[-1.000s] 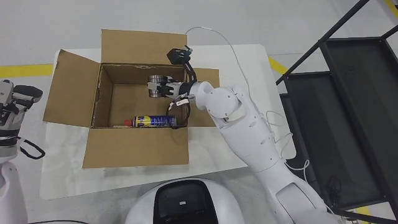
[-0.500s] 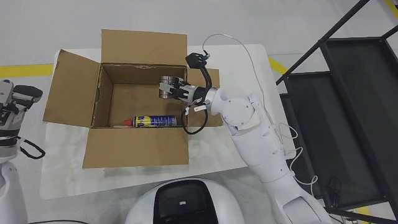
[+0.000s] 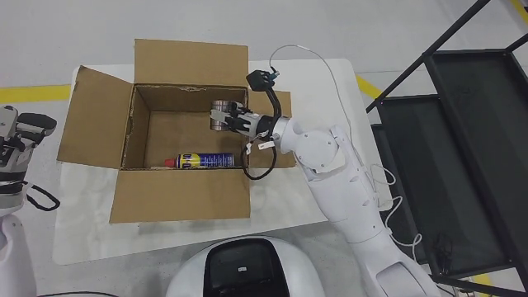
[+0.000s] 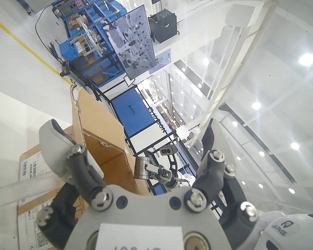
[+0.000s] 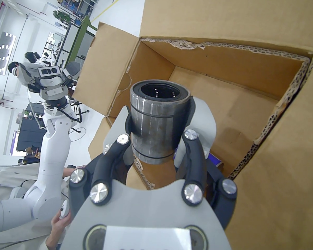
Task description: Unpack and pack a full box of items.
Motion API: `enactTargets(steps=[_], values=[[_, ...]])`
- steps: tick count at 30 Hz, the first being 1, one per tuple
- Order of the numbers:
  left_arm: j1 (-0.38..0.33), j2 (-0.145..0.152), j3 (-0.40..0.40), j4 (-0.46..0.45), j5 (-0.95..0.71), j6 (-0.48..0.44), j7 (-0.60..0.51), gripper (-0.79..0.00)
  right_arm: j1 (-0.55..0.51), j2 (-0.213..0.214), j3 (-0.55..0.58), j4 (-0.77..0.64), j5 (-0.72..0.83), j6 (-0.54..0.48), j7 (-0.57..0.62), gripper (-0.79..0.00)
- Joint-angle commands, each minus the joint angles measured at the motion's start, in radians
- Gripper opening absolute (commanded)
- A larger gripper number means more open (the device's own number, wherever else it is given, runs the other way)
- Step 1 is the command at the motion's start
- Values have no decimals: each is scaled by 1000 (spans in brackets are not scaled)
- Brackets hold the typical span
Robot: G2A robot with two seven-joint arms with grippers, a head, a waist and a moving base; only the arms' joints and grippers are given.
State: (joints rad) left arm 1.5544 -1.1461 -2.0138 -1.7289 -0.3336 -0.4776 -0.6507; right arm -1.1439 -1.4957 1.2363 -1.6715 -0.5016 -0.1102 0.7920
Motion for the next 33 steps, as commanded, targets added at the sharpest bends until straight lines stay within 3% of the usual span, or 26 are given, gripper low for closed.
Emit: enactTargets(steps=[1,9,13,19,25,28,33], values=[[0,0,0,0,0,0,0,0,-27,9,33,-34,-6,-35,-3,-785],[0,0,0,0,0,0,0,0,-205,50,238,-196,92,-150,21,-785],[0,0,0,0,0,0,0,0,-282,64,322,-233,86,-202,-50,-785],[0,0,0,0,0,0,0,0,-385,66,353,-231,-59,-221,-329,-785],[0,0,0,0,0,0,0,0,-479,56,281,-208,-370,-81,-661,-785],[0,0,0,0,0,0,0,0,-507,53,249,-162,-438,-30,-762,-785],[0,0,0,0,0,0,0,0,-519,54,237,-72,-488,-29,-851,-785]])
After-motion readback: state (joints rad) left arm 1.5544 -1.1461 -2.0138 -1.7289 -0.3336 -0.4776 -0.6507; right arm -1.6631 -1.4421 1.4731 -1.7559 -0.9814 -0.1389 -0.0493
